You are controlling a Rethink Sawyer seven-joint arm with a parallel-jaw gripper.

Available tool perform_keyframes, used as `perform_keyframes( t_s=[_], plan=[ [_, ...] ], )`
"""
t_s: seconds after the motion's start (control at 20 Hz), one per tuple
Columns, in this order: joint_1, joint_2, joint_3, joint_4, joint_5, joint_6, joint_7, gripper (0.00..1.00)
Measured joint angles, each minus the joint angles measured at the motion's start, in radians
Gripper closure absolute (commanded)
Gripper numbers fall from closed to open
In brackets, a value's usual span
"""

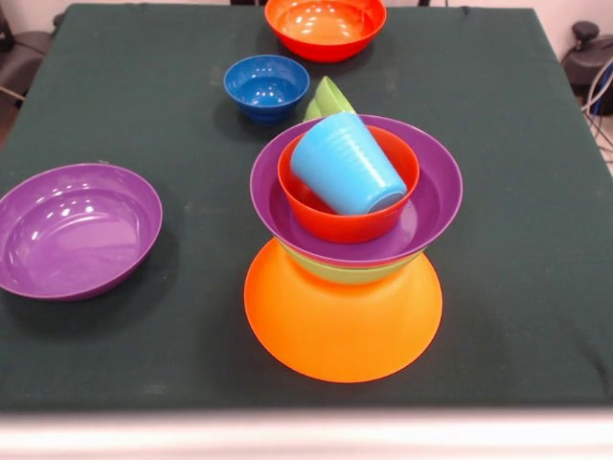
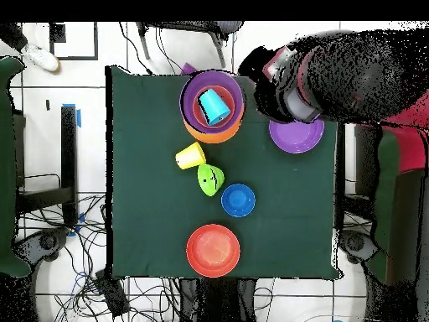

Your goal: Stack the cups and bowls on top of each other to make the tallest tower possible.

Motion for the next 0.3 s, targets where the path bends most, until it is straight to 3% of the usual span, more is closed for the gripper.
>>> perform_keyframes(
  t_s=[0.3],
  plan=[
    [0.000, 0.038, 0.000, -0.028, -0.078, -0.024, 0.000, 0.00]
  ],
)
